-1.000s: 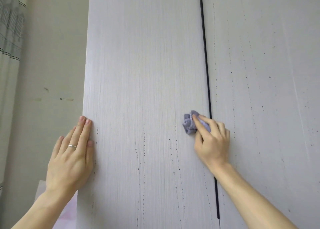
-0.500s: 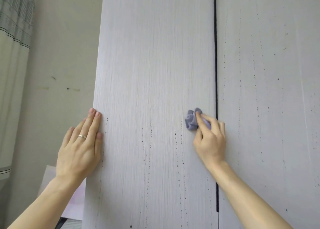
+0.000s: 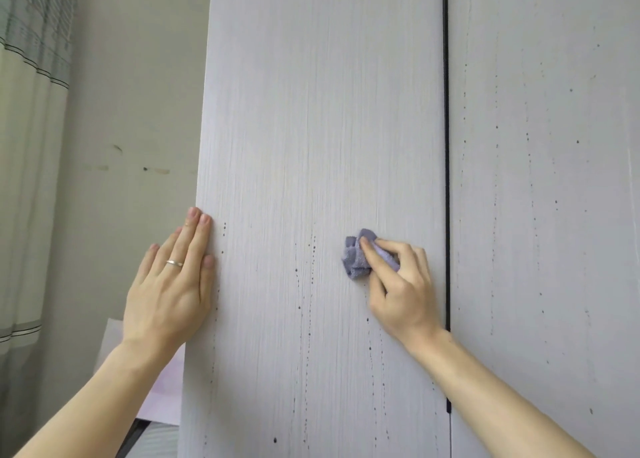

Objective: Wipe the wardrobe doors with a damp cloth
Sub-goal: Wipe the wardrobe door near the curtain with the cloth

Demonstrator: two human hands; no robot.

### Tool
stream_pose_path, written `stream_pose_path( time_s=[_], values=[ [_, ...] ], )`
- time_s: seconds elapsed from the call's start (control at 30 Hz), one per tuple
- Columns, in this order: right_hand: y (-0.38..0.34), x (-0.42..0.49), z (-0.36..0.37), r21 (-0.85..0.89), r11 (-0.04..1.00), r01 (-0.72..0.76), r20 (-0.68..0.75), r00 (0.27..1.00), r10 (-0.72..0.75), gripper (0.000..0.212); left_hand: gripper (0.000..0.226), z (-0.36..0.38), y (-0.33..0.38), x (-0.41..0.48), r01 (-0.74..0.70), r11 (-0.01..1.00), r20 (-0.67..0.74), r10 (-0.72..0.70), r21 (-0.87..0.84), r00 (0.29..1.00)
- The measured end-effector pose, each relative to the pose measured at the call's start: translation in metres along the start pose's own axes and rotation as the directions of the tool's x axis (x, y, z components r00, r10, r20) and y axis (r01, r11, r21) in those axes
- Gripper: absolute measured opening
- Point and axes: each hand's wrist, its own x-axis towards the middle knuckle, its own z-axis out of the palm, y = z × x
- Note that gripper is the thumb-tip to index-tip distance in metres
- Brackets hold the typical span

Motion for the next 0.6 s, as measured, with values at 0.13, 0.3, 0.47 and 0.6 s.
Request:
stream_pose_path(
  time_s=[0.13, 0.3, 0.47, 0.6],
  values=[
    [0.009, 0.041, 0.003, -0.017, 0.997, 0.069, 0.039, 0.997, -0.068, 0.043, 0.056, -0.002, -0.001, 0.001, -0.01, 1.0, 0.014, 0.009, 0.02, 1.0],
    [-0.01, 0.049, 0.02, 0.055, 0.953, -0.297, -0.095, 0.949, 0.301, 0.044, 0.056, 0.0, 0.001, 0.0, 0.027, 1.0, 0.038, -0.028, 0.011, 0.999],
    [-0.045, 0.011, 0.015, 0.108, 0.963, 0.247, 0.122, 0.958, -0.26, 0.045, 0.056, -0.003, -0.003, -0.007, 0.014, 0.999, 0.055, -0.016, 0.031, 0.998],
    [-0.016, 0.062, 0.021, 0.054, 0.996, -0.076, 0.005, 0.997, 0.076, 0.045, 0.056, -0.002, -0.007, -0.011, 0.011, 1.0, 0.053, -0.012, 0.022, 0.999]
  ],
)
